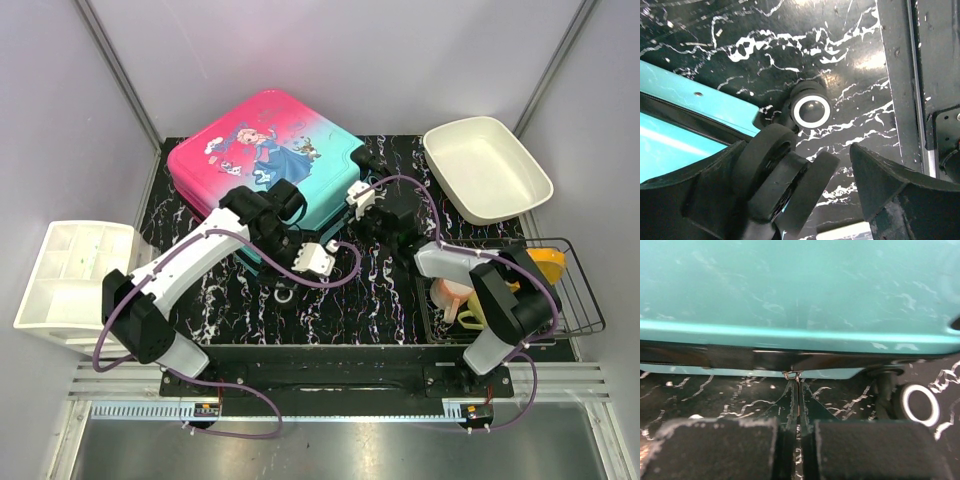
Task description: Open, take out, and arrange the luggage
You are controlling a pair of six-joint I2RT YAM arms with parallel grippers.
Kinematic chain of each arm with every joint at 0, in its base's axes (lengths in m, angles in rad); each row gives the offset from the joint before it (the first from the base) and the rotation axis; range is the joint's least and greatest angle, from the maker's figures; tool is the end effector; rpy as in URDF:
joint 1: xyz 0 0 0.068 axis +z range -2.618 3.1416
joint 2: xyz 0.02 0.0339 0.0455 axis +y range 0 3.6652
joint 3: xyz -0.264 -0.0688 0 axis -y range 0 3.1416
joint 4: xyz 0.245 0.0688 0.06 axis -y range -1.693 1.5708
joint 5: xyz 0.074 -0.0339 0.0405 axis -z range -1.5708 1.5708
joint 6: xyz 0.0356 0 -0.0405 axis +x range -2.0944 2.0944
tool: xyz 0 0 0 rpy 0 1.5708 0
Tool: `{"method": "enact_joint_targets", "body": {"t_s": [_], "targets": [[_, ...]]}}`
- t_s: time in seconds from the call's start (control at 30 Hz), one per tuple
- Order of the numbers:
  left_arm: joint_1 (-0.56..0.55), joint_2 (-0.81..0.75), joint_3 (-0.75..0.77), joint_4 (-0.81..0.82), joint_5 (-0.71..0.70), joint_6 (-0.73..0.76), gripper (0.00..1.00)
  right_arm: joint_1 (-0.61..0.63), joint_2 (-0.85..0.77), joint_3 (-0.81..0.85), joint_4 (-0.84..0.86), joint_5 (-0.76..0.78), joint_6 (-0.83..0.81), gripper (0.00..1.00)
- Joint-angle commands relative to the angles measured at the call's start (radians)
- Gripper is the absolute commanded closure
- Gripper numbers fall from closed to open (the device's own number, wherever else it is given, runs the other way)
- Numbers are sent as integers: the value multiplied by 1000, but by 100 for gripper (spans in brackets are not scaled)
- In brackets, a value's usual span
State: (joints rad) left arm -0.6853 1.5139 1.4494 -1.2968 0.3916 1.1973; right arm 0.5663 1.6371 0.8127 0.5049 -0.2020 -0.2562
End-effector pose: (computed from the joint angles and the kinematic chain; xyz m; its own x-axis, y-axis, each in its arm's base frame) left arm 0.2048 -0.1849 0.3166 0.3256 0.8454 -0.4235 0.9410 -0.3336 0.0574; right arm 0.2926 0.1945 0.2036 -0.0825 -0.3466 -0.9344 -0.7311 0.6582 -0.1796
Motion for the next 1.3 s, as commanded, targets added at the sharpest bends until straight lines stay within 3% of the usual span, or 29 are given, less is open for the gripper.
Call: {"method": "enact_joint_targets", "body": {"t_s": [0.0, 0.3, 0.77, 1.03, 1.13, 1.17, 1.27], "targets": [[33, -27, -30, 2, -31, 42, 14, -118, -37, 29, 63, 108, -92, 100], [121, -34, -41, -39, -36, 88, 16, -295, 36, 120, 79, 36, -147, 100], [190, 12, -15, -90, -51, 154, 16, -479, 250, 259, 288, -234, -108, 100], [214, 54, 12, -139, -50, 202, 16, -496, 358, 414, 248, -316, -17, 100], [214, 71, 34, -144, -48, 202, 15, -496, 368, 479, 169, -388, 46, 100], [214, 78, 38, -148, -45, 202, 14, -502, 365, 514, 74, -425, 57, 100], [220, 83, 52, -165, -34, 217, 12, -526, 334, 517, -30, -638, 83, 79]]}}
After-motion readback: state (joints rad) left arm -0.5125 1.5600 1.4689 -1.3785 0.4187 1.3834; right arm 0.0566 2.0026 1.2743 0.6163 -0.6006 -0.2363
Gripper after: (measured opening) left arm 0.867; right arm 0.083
